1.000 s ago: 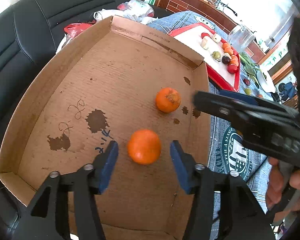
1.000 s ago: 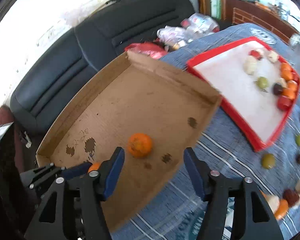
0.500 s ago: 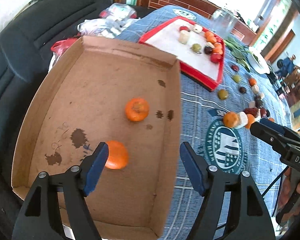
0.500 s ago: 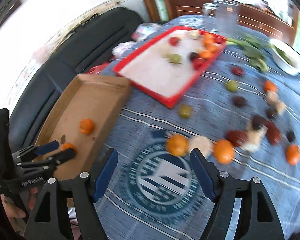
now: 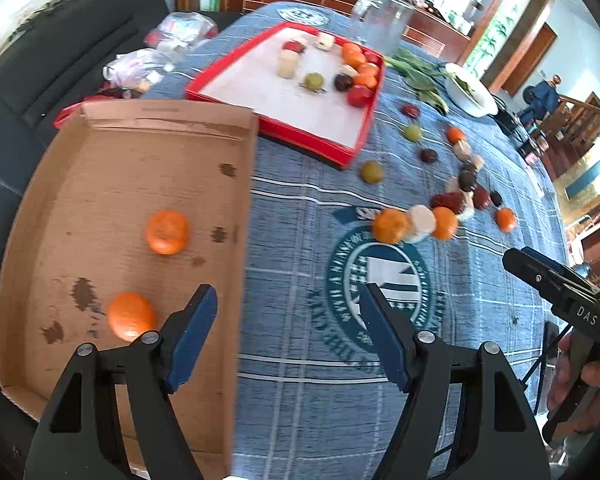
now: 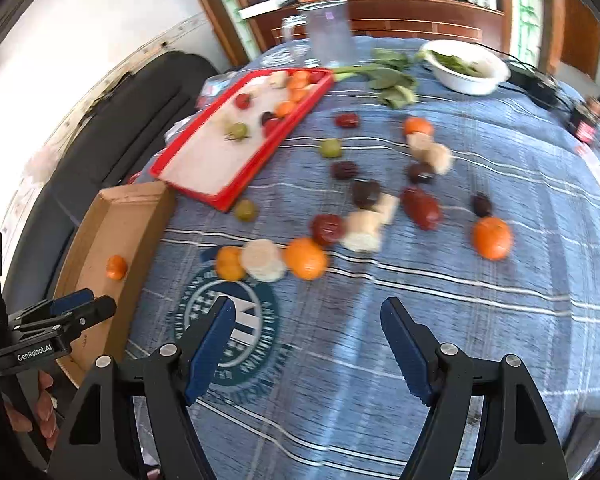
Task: Organize fruits
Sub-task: 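Move the left gripper toward an orange while the right gripper approaches another orange, then close the left gripper on its orange while the right gripper grasps another orange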
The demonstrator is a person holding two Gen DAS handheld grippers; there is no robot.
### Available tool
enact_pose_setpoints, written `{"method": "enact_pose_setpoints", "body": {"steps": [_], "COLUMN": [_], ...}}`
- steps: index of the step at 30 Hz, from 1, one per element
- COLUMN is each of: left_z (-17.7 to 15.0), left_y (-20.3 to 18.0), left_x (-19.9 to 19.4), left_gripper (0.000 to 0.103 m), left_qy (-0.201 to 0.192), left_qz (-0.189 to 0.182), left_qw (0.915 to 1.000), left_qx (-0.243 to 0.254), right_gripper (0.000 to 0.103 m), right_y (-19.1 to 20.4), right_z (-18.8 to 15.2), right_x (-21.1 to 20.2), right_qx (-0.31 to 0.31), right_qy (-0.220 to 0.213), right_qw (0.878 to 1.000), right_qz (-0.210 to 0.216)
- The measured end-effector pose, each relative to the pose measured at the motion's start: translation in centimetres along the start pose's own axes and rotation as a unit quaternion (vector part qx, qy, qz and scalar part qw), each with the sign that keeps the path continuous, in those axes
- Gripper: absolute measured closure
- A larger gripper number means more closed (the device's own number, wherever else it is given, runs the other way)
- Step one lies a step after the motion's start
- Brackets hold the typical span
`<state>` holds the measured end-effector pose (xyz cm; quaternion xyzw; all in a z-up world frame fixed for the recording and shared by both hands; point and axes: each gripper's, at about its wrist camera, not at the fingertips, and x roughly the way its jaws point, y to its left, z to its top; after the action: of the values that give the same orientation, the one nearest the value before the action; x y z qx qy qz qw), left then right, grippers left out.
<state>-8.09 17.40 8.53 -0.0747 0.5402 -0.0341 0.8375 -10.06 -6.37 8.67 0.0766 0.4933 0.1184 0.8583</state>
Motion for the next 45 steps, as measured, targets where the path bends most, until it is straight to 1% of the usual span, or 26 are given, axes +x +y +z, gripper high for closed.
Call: {"method": "enact_pose_setpoints", "body": {"steps": [4,8,12,17,19,21,23,25,27,28,30,31,33,37,39,43,44,45], "left_z": [0.4,0.7,1.2,1.7,1.9,2.2,2.5,2.8,3.1,3.2,3.4,3.5,3.6,3.8,3.8,4.0,4.0,4.1], "left_y": [-1.8,-3.9,-5.2,-5.4,-5.6,-6.0,-6.5,-7.1,-7.7,-7.9,-8.2,-8.3,-8.7,-9.3,-9.5,-9.7,-9.6,-9.4], "left_x": [0.9,2.0,3.8,5.5,6.1,6.6,7.1,7.5,8.1,8.4,9.1,9.3,9.6,9.8,9.8,9.9,9.9,9.9], "left_gripper": [0.029,0.029,0.029,0.03,0.03,0.03,0.03,0.032,0.04,0.042,0.052,0.052,0.054,0.063,0.073,0.074,0.074,0.075], "left_qy": [0.008,0.012,0.026,0.04,0.042,0.045,0.047,0.047,0.049,0.05,0.054,0.056,0.056,0.058,0.061,0.06,0.06,0.061], "left_qz": [-0.015,-0.024,-0.021,-0.033,-0.035,-0.033,-0.028,-0.022,-0.015,-0.012,-0.004,-0.003,-0.001,-0.003,-0.012,-0.017,-0.021,-0.026], "left_qw": [0.9998,0.9988,0.9971,0.9965,0.9961,0.9953,0.9945,0.9934,0.9917,0.9909,0.9894,0.9887,0.9874,0.9853,0.985,0.9851,0.9859,0.9867], "left_qx": [0.014,0.042,0.068,0.066,0.07,0.079,0.089,0.102,0.118,0.124,0.135,0.139,0.148,0.161,0.161,0.16,0.155,0.149], "right_gripper": [0.026,0.026,0.026,0.027,0.028,0.033,0.035,0.037,0.039,0.039,0.04,0.041,0.044,0.045,0.046,0.049,0.053,0.06], "right_y": [-2.4,-4.9,-7.0,-9.7,-10.7,-11.4,-12.0,-12.4,-12.8,-13.0,-13.3,-13.4,-13.7,-14.1,-14.2,-14.0,-14.0,-13.9], "right_z": [-0.6,-1.0,-1.4,-1.7,-1.6,-1.3,-0.9,-0.4,-0.1,0.2,0.5,0.7,1.1,1.9,2.4,3.5,3.7,3.9], "right_x": [-0.7,-1.6,-2.0,-2.5,-2.5,-2.3,-1.9,-1.4,-1.0,-0.7,-0.1,0.2,0.9,2.1,2.6,4.1,4.5,4.9], "right_qx": [0.022,0.045,0.063,0.087,0.092,0.095,0.095,0.095,0.096,0.097,0.095,0.092,0.087,0.076,0.069,0.055,0.051,0.047], "right_qy": [-0.002,-0.008,-0.011,-0.016,-0.014,-0.012,-0.01,-0.008,-0.005,-0.003,0.0,0.002,0.01,0.019,0.021,0.029,0.032,0.036], "right_qw": [1.0,0.999,0.997,0.995,0.994,0.993,0.993,0.993,0.993,0.993,0.993,0.994,0.994,0.994,0.995,0.995,0.995,0.995], "right_qz": [-0.013,-0.022,-0.035,-0.05,-0.058,-0.062,-0.066,-0.066,-0.065,-0.064,-0.064,-0.066,-0.069,-0.07,-0.071,-0.075,-0.077,-0.078]}}
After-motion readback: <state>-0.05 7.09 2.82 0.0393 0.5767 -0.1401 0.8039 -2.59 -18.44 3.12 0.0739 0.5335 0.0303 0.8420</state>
